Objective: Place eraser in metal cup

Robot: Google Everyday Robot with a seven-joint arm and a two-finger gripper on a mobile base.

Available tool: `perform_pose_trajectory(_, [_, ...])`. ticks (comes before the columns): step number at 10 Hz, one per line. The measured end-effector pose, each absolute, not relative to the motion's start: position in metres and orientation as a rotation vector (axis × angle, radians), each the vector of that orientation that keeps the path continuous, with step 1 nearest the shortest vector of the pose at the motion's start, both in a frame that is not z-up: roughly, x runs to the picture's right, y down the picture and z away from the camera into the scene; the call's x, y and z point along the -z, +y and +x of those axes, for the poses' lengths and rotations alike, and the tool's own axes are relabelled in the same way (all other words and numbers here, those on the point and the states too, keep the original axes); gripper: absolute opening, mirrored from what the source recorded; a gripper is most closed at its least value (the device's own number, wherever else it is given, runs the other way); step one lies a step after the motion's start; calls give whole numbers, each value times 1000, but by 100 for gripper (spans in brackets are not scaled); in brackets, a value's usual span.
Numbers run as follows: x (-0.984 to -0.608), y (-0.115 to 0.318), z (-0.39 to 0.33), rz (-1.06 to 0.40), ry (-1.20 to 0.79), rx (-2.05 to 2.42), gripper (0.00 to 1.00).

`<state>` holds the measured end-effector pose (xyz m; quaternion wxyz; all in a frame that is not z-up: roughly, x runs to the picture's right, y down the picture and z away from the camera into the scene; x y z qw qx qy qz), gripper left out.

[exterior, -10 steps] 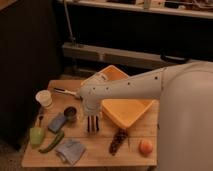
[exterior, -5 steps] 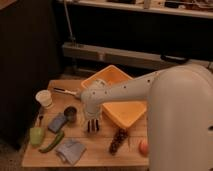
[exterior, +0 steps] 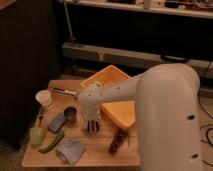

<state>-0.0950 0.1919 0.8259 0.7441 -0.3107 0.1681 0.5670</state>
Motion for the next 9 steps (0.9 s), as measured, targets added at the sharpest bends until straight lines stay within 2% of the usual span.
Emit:
perform_pose_trajectory(1, [-832, 195, -93, -675, 386, -1244, 57])
perform_pose_trajectory(6, [-833, 186, -99, -706, 406, -1252, 7])
perform_pose_trajectory(7, [-824, 176, -99, -704, 407, -1254, 1])
perform_pose_trajectory(9, [-803, 150, -100, -694, 410, -1269, 0])
